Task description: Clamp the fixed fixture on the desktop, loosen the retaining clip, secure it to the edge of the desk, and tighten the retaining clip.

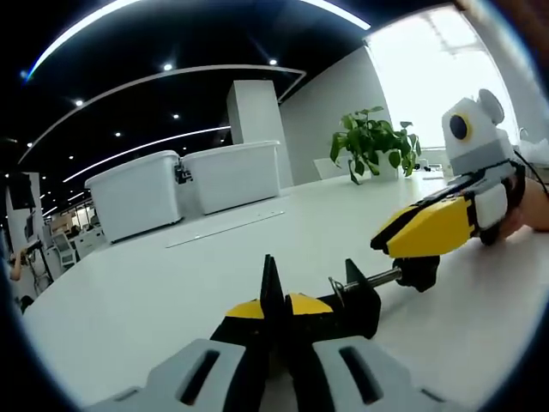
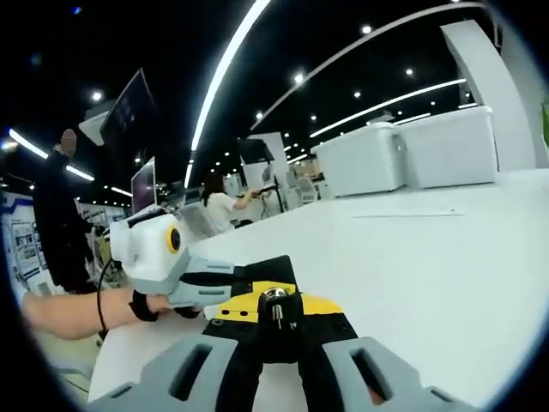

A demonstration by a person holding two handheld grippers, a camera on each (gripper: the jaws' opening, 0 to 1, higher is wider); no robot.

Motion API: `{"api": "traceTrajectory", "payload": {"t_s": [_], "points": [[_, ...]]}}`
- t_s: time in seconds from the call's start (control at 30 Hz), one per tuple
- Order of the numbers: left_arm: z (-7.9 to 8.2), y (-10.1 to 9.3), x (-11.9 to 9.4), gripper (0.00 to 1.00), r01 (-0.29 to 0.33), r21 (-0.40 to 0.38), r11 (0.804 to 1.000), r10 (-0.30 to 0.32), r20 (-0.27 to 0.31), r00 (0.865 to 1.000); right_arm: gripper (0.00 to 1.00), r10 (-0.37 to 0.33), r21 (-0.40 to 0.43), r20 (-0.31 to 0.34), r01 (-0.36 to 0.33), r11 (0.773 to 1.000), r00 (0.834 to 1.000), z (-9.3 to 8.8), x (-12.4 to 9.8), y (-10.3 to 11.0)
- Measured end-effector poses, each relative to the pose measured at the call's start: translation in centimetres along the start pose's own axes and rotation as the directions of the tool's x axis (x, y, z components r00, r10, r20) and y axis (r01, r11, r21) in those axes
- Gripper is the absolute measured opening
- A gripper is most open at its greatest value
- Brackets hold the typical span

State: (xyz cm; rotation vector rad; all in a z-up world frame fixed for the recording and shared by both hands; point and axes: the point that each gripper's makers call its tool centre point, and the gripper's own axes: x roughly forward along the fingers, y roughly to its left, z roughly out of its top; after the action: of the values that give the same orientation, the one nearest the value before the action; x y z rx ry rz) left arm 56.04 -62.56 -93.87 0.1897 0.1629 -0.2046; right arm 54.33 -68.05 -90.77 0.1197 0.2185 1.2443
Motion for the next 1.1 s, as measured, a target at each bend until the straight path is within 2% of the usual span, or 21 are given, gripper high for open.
{"api": "traceTrajectory", "payload": {"t_s": [0.2,0.27,0.4,0.47,0.6,0.7,0.87,0.93,1.03,1.1], "points": [[0.0,0.0,0.1,0.07,0.003,0.002,1.000,-0.003,0.002,1.000,0.14,0.107,-0.069,-0.005,-0.107,0.992,0.994,-0.2,-0.3,1.1],[0.1,0.0,0.1,0.07,0.004,0.003,1.000,-0.004,0.003,1.000,0.13,0.136,-0.138,0.007,-0.133,0.981,0.991,-0.1,-0.2,1.5],[0.2,0.0,0.2,0.07,0.008,0.009,1.000,-0.008,0.009,1.000,0.11,0.139,-0.227,0.022,-0.131,0.965,0.990,0.0,-0.1,1.5],[0.3,0.0,0.3,0.07,0.013,0.014,1.000,-0.013,0.016,1.000,0.10,0.140,-0.294,0.024,-0.127,0.947,0.990,-0.1,-0.3,1.9],[0.2,0.0,0.3,0.07,0.015,0.003,1.000,-0.015,0.010,1.000,0.10,0.132,-0.353,0.035,-0.112,0.929,0.991,0.2,-0.2,1.9],[0.2,0.0,0.3,0.07,0.014,-0.001,1.000,-0.014,0.009,1.000,0.10,0.119,-0.451,0.039,-0.089,0.888,0.992,0.3,-0.1,2.0],[0.2,0.0,0.3,0.07,0.012,-0.001,1.000,-0.012,0.010,1.000,0.10,0.096,-0.624,0.046,-0.046,0.780,0.994,0.3,0.0,2.5],[0.2,0.0,0.3,0.07,0.011,-0.002,1.000,-0.011,0.009,1.000,0.10,0.088,-0.649,0.049,-0.036,0.760,0.995,0.2,0.1,2.6],[0.1,0.0,0.3,0.07,0.009,-0.004,1.000,-0.009,0.007,1.000,0.11,0.074,-0.715,0.053,-0.014,0.699,0.996,0.2,0.2,2.7],[0.1,0.0,0.2,0.07,0.008,-0.006,1.000,-0.008,0.006,1.000,0.11,0.068,-0.743,0.053,-0.006,0.670,0.996,0.2,0.2,2.7]]}}
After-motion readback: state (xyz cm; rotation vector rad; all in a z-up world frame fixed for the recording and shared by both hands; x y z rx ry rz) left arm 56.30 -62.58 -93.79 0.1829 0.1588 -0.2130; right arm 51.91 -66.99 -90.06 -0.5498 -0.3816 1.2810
